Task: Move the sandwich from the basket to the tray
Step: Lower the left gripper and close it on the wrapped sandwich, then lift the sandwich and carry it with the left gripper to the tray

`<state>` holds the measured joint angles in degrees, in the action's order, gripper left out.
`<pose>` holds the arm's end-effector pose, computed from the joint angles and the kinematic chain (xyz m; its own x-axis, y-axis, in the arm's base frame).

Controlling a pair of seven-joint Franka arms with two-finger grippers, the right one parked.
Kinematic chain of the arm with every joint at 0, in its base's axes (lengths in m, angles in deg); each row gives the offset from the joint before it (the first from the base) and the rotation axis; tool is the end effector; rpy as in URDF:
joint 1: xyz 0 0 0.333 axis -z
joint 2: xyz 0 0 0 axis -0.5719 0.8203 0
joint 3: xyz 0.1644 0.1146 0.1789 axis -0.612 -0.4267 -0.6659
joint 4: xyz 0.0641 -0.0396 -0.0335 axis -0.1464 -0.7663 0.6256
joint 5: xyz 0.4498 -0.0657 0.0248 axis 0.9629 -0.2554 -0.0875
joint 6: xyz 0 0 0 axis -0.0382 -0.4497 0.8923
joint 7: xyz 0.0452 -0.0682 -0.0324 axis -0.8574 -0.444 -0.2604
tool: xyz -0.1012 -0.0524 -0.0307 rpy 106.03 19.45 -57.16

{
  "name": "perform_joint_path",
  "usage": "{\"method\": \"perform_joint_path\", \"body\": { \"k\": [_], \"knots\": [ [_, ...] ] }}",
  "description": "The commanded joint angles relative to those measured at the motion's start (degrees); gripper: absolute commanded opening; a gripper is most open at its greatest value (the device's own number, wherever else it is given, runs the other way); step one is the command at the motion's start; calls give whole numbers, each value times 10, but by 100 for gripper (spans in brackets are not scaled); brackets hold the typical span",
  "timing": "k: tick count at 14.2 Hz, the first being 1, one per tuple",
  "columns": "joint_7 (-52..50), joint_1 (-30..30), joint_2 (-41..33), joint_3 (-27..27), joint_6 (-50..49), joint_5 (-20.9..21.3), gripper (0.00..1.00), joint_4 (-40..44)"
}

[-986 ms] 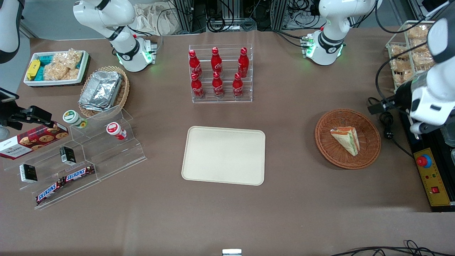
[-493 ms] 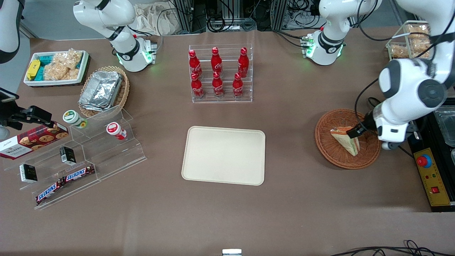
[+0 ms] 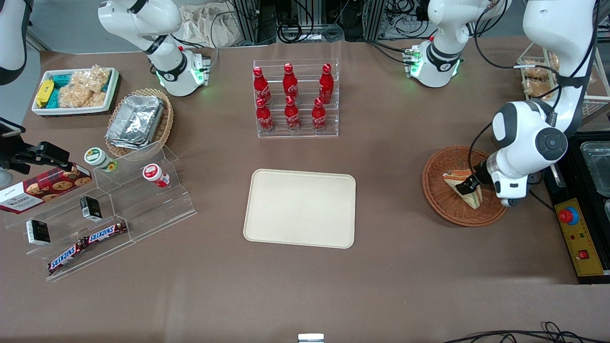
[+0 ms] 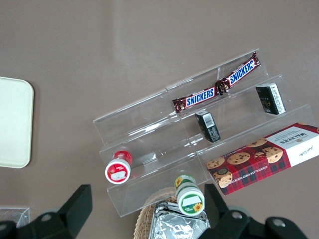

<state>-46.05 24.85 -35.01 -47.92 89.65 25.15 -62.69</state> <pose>0.5659 0.0056 0.1565 0.7091 0.7004 -0.0811 0.7004 -0.7130 -0.0344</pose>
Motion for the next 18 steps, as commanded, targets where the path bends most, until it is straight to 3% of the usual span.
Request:
{"method": "perform_joint_path", "body": {
  "k": [1,3,4,7,10,14,18],
  "knots": [
    [-12,-2,15,0,16,7,56,4],
    [-10,-2,24,0,23,11,4,6],
    [0,-3,21,0,22,13,0,6],
    [24,0,-40,3,-39,14,0,26],
    [69,12,-68,17,-205,8,0,130],
    [24,15,-75,109,-250,-24,0,186],
    [13,25,-29,228,-233,-12,0,203]
  ]
}}
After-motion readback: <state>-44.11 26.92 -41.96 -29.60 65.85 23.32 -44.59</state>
